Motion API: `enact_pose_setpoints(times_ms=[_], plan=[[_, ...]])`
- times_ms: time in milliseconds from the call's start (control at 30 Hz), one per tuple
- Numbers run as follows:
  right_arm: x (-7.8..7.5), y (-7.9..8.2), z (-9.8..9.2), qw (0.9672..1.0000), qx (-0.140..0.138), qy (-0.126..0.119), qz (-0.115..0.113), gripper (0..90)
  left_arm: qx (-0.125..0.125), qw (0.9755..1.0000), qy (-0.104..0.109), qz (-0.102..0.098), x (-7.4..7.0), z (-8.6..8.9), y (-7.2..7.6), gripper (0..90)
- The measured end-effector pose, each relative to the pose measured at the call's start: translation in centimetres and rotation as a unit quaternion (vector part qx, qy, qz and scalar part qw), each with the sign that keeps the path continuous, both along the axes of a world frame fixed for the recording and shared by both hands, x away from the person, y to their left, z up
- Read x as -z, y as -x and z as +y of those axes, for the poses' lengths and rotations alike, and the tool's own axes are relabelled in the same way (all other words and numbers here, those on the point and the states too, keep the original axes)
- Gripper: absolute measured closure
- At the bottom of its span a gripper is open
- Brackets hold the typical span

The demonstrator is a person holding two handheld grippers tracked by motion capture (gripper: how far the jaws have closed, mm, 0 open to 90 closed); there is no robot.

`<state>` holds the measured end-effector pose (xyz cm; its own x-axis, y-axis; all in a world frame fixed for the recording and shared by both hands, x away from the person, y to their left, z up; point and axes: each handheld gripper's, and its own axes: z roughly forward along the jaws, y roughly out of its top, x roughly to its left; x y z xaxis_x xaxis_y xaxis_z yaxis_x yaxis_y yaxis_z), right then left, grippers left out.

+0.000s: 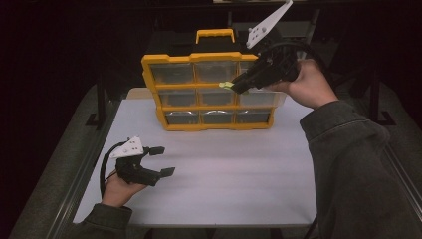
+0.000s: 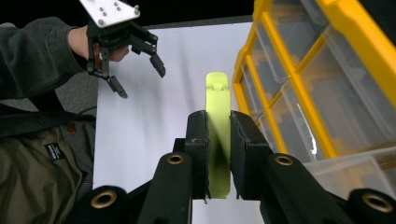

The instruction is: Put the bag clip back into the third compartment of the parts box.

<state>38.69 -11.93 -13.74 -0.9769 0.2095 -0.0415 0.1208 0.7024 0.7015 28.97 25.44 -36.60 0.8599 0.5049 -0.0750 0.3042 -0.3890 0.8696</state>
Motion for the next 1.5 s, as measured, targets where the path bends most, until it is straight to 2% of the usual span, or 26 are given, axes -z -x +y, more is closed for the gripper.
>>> enact_pose_setpoints(times_ms=[333, 700, 1167, 1500], plan=[[-1.6, -0.7, -0.7, 0.9998, 0.019, 0.003, -0.008, 76.7, 0.001, 1.0, 0.001, 0.001, 0.0, 0.0, 0.0, 18.8], [-2.9, -1.4, -2.3, 0.9985, 0.053, 0.007, -0.014, 76.7, 0.002, 1.0, 0.001, 0.001, 0.0, 0.0, 0.0, 18.8], [-3.5, -2.5, -3.9, 0.9967, 0.079, 0.01, -0.014, 76.6, 0.002, 1.0, 0.003, 0.002, 0.0, -0.1, 0.0, 18.8], [-3.3, -3.0, -5.2, 0.995, 0.098, 0.012, -0.015, 76.6, 0.003, 1.0, 0.0, 0.0, 0.0, 0.0, 0.0, 18.7]])
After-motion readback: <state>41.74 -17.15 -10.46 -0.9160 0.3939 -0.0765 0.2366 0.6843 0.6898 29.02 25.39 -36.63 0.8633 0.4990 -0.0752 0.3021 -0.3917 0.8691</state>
